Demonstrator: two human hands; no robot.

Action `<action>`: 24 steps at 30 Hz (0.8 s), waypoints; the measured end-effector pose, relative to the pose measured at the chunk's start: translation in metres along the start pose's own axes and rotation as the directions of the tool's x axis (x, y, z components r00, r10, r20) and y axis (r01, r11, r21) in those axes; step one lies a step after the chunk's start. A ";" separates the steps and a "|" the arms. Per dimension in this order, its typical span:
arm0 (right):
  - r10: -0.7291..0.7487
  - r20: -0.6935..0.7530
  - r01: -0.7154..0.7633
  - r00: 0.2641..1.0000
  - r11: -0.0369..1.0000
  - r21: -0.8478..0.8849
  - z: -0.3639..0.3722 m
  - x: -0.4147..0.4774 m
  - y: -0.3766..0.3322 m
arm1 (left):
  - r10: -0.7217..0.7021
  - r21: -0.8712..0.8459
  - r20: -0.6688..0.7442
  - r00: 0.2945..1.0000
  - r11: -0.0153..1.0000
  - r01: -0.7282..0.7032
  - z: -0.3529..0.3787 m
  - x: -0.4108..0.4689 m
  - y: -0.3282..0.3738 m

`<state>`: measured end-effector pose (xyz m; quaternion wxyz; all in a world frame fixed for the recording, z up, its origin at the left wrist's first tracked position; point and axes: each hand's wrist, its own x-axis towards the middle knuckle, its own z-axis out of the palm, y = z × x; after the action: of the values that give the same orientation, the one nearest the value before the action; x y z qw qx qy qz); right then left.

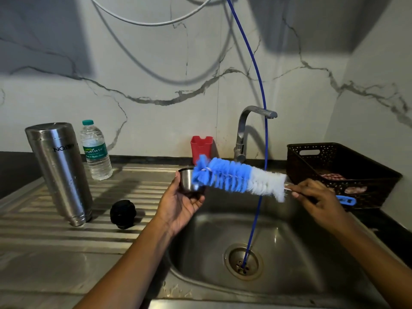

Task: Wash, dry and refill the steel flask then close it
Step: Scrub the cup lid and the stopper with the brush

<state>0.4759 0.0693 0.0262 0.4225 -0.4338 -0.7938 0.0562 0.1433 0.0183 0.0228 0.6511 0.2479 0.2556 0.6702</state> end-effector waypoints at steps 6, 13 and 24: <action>-0.027 0.033 0.028 0.999 0.999 -0.028 0.003 0.001 -0.002 | 0.020 0.007 0.010 1.000 1.000 -0.020 0.002 -0.002 0.002; 0.004 0.006 -0.003 1.000 0.999 -0.040 0.001 0.003 -0.004 | -0.015 0.023 -0.001 1.000 1.000 0.015 -0.002 0.001 0.003; 0.019 0.019 -0.019 1.000 0.999 -0.026 -0.006 0.001 0.006 | -0.002 0.072 0.030 1.000 0.997 0.000 -0.003 0.002 0.002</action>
<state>0.4836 0.0717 0.0280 0.4086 -0.4462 -0.7943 0.0540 0.1400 0.0203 0.0218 0.6460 0.2813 0.2700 0.6563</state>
